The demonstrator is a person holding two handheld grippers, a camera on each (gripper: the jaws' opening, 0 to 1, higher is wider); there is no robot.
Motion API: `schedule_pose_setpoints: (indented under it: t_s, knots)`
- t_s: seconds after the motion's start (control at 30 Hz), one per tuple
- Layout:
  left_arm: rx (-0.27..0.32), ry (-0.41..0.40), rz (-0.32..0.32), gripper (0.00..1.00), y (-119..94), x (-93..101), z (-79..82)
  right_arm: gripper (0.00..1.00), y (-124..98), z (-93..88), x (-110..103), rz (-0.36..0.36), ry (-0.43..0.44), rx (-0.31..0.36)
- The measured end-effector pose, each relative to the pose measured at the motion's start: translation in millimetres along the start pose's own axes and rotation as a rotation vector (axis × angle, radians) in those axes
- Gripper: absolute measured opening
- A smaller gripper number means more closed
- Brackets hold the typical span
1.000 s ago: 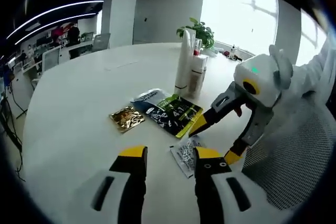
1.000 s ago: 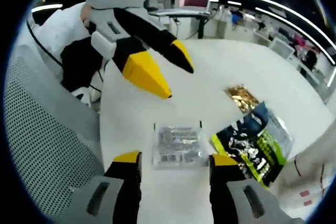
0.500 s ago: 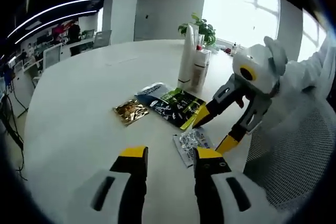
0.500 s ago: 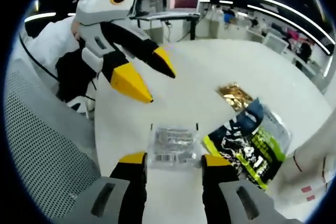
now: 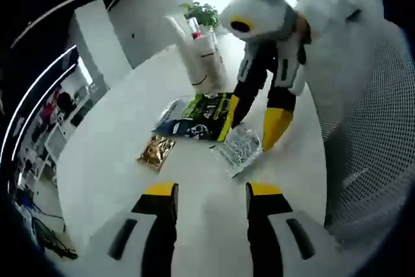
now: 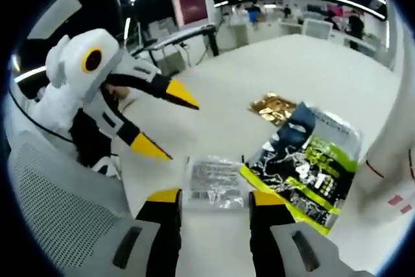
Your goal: Arrange the skincare products in the storage area until every visible bottle or jar stands upright without overlapping.
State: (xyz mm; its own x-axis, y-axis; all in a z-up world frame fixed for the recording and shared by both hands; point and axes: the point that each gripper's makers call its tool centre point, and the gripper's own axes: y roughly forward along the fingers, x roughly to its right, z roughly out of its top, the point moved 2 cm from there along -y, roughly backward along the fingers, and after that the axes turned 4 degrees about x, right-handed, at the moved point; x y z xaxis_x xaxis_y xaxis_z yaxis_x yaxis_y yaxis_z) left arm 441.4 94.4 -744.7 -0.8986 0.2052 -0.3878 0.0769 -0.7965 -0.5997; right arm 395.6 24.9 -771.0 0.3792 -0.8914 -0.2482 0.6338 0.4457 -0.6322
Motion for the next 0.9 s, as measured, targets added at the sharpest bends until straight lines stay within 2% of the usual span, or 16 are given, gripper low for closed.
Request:
schedule_pose_setpoints:
  t_s: [0.03, 0.1, 0.23, 0.27, 0.33, 0.37, 0.43, 0.47, 0.53, 0.57, 0.63, 0.73, 0.9]
  knots:
    - [-0.005, 0.082, 0.009, 0.44, 2, 0.7, 2.0, 0.36, 0, 0.3, 0, 0.003, 0.015, 0.004]
    - [-0.007, 0.193, 0.031, 0.45, 6, 1.4, 5.8, 0.36, -1, 0.8, 0, 0.008, 0.047, 0.008]
    - [0.007, 0.330, 0.013, 0.37, 13, 9.2, 12.2, 0.36, -1, 2.2, 1, 0.019, 0.109, 0.028]
    - [0.012, 0.349, 0.002, 0.36, 15, 11.7, 13.3, 0.36, -2, 2.3, 1, 0.023, 0.121, 0.029]
    - [0.013, 0.334, -0.010, 0.34, 18, 13.8, 12.6, 0.36, -2, 2.8, 2, 0.022, 0.145, 0.034]
    - [0.013, 0.348, -0.021, 0.33, 20, 15.2, 12.5, 0.33, -2, 2.7, 2, 0.025, 0.154, 0.034]
    - [0.007, 0.381, -0.017, 0.26, 21, 13.8, 11.9, 0.17, -3, 1.2, 4, 0.013, 0.160, 0.029]
    - [0.013, 0.399, -0.020, 0.24, 21, 13.8, 13.1, 0.15, -3, 1.1, 5, 0.007, 0.154, 0.032]
    - [0.020, 0.411, -0.029, 0.19, 23, 15.6, 13.7, 0.22, -2, 0.5, 5, 0.013, 0.155, 0.033]
    - [0.022, 0.444, -0.036, 0.19, 24, 16.8, 13.2, 0.22, -2, -0.7, 5, 0.014, 0.160, 0.026]
    - [-0.003, 0.514, -0.041, 0.21, 27, 17.0, 9.7, 0.19, -3, 0.5, 4, 0.007, 0.149, 0.027]
    - [0.013, 0.516, -0.033, 0.20, 27, 17.2, 12.5, 0.21, -1, 0.4, 3, 0.005, 0.135, 0.022]
    - [0.042, 0.521, -0.016, 0.20, 28, 13.4, 20.6, 0.19, 0, -1.2, 0, 0.018, 0.130, 0.016]
